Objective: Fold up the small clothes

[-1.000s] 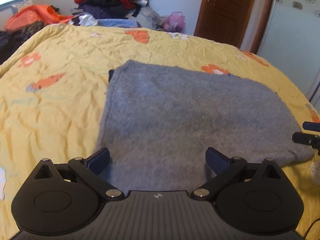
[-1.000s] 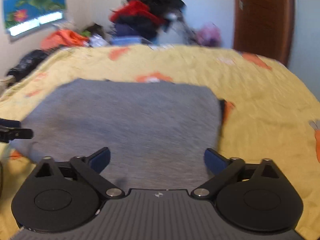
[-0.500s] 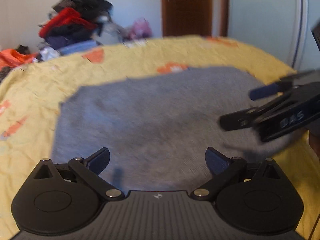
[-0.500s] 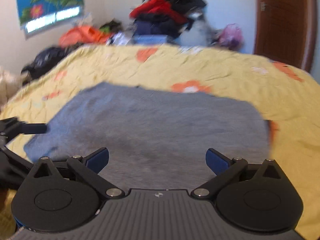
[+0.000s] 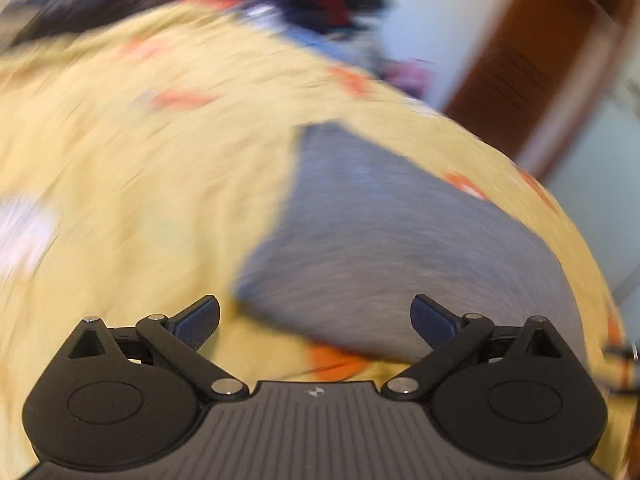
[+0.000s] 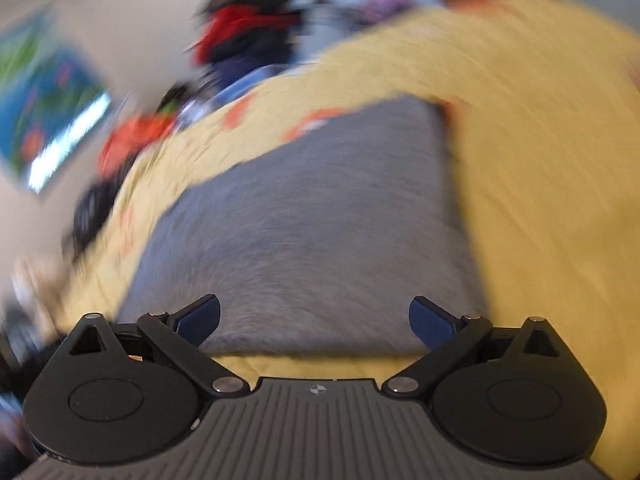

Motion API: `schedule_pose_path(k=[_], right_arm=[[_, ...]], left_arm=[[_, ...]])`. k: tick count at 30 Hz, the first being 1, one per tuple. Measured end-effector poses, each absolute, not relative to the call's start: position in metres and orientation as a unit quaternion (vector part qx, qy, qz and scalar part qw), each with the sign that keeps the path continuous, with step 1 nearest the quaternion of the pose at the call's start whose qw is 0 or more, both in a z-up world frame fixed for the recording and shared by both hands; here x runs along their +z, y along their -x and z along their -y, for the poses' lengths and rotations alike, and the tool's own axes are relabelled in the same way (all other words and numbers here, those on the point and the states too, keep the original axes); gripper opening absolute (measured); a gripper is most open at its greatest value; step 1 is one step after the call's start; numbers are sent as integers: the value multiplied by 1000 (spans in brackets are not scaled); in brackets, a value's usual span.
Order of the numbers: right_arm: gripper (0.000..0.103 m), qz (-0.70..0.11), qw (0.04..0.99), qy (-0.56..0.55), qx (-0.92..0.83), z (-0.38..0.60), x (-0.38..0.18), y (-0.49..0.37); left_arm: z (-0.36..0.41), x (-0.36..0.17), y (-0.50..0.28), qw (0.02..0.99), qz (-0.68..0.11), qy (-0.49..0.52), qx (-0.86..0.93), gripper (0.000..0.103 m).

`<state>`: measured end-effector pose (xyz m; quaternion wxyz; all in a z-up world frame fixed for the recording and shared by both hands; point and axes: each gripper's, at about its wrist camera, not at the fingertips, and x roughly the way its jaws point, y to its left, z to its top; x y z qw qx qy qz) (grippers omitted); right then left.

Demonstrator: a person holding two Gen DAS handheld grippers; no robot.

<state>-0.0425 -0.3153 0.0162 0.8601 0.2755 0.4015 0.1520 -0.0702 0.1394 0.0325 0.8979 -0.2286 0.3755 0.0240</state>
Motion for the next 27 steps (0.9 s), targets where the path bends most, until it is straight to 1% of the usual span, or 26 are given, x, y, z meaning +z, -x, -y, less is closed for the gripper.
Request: schedule_pose_path(k=[3,7,9,10,12,14,15,17,18,19,21,23,25,27], right_arm=[[99,-411,826,-363,128,346,-1,55],[100,-406,831,-361,119,340,-2,61],[100,-404,831,-358,138,329,3,59],[100,-401,831,-356,150,329,7,56],[100,-393,836,-344,170,322,17,54],[100,-386,843,-326,182,317,28,53],[100,-384,846,-319,186,315,32,52],[101,-380,849,-312,194,311,38,49],[101,-380,850,-308,196,310,41,48],[101,-380,852,-302,196,307,43,46],[101,-383,854,-290,200,300,46,38],[101,-387,852,-284,210,290,48,32],[101,-387,851,-278,223,278,51,23],[101,-392,846,-265,246,260,56,11]], left_arm=[[-155,28,74,886,-361,289,38,102],[-155,25,61,858,-360,366,2,102],[-153,25,58,854,-357,379,9,101],[-153,24,57,851,-354,389,14,98],[-157,20,54,842,-346,412,27,90],[-157,20,52,844,-345,408,48,72],[-156,20,51,846,-345,402,58,67],[-156,19,49,849,-348,390,76,41],[-156,18,49,851,-351,382,82,36],[-156,17,49,853,-349,379,84,34],[-158,17,50,854,-346,380,85,33],[-154,18,50,862,-350,353,96,19],[-138,22,46,887,-357,273,102,15],[-108,28,44,916,-359,146,103,12]])
